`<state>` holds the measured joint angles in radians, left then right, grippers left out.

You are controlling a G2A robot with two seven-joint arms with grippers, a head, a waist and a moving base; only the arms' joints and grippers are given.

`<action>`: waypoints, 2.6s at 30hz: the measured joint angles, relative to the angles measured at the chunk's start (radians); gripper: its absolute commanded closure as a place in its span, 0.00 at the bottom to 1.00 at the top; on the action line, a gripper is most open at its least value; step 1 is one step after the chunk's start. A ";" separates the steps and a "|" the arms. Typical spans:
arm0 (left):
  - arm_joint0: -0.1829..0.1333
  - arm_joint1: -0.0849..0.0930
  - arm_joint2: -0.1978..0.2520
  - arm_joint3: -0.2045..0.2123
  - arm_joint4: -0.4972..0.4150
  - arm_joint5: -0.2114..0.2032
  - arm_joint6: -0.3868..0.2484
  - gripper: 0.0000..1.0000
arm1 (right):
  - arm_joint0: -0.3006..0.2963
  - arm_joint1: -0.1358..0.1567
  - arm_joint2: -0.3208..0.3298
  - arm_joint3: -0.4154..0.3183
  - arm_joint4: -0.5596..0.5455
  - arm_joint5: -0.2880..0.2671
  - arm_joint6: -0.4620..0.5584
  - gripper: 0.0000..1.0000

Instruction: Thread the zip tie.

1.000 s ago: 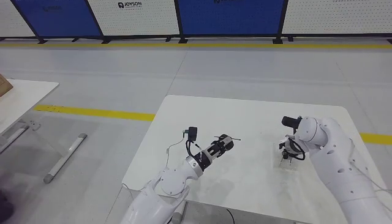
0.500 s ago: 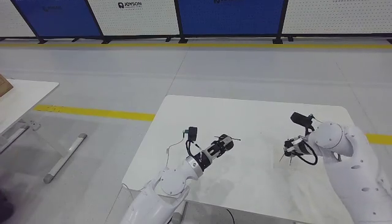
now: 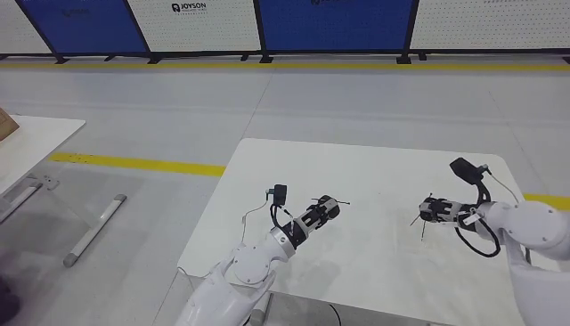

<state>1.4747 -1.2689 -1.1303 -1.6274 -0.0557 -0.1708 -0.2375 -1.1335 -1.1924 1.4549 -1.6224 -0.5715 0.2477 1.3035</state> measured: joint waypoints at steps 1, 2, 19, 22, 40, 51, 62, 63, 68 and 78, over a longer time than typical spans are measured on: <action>0.000 0.000 0.000 0.000 0.000 0.000 0.000 1.00 | 0.000 0.000 0.000 0.000 0.000 0.000 0.000 1.00; 0.000 0.000 0.000 0.000 0.000 0.000 0.000 1.00 | 0.000 0.000 0.000 0.000 0.000 0.000 0.000 1.00; 0.000 0.000 0.000 0.000 0.000 0.000 0.000 1.00 | -0.077 -0.005 0.037 -0.138 0.122 0.037 -0.237 1.00; 0.000 0.000 0.000 0.000 0.000 0.000 0.000 1.00 | -0.137 -0.006 0.053 -0.231 0.143 0.034 -0.337 1.00; 0.000 0.000 0.000 0.000 0.000 0.000 0.000 1.00 | -0.190 -0.007 0.011 -0.289 0.049 0.041 -0.473 1.00; 0.000 0.000 0.000 0.000 0.000 0.000 0.000 1.00 | -0.272 -0.035 -0.145 -0.376 -0.010 0.072 -0.861 1.00; 0.000 0.000 0.000 0.000 0.000 0.000 0.000 1.00 | -0.270 -0.036 -0.151 -0.374 -0.011 0.075 -0.868 1.00; 0.000 0.000 0.000 0.000 0.000 0.000 0.000 1.00 | -0.270 -0.036 -0.151 -0.374 -0.011 0.075 -0.868 1.00; -0.003 -0.001 0.005 0.003 0.020 0.009 0.024 1.00 | -0.286 -0.038 -0.151 -0.361 -0.005 0.055 -0.903 1.00; -0.019 -0.008 0.040 0.027 0.056 0.036 0.089 1.00 | -0.288 -0.045 -0.240 -0.342 -0.116 0.063 -0.921 1.00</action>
<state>1.4558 -1.2768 -1.0900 -1.6008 0.0003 -0.1351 -0.1485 -1.4212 -1.2371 1.2147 -1.9644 -0.6878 0.3104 0.3827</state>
